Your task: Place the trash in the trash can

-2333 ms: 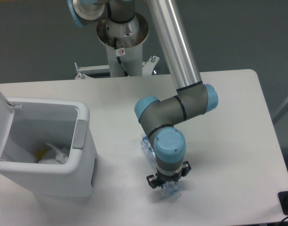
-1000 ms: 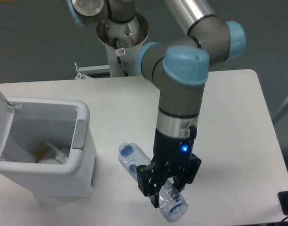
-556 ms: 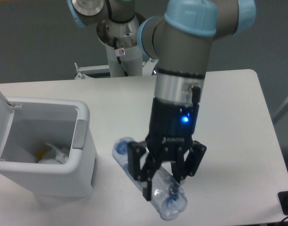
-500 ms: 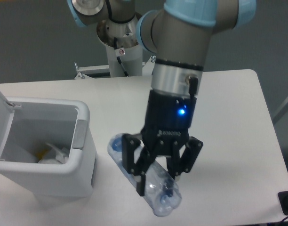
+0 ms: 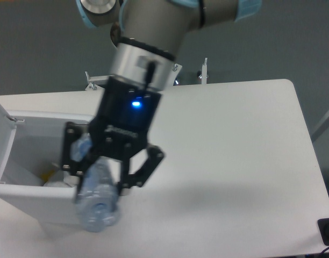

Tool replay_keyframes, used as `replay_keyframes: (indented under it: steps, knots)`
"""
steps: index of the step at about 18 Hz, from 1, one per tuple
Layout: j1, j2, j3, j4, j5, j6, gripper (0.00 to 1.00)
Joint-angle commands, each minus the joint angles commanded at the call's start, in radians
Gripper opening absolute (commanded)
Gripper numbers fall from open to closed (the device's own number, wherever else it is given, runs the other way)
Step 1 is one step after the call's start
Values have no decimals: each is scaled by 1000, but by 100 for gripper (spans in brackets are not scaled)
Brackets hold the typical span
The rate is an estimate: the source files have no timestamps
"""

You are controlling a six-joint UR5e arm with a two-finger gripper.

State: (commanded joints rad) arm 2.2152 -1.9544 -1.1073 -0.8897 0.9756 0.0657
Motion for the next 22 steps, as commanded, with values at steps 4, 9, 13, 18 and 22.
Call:
replay_keyframes:
  steps: [4, 9, 13, 18, 22]
  knots:
    - [-37, 15, -107, 72, 3, 66, 53]
    - [-55, 12, -129, 89, 6, 103, 68]
    - [-62, 32, -178, 89, 25, 177, 100]
    - [-25, 29, -177, 87, 25, 177, 100]
    - [87, 17, -212, 87, 26, 180, 100]
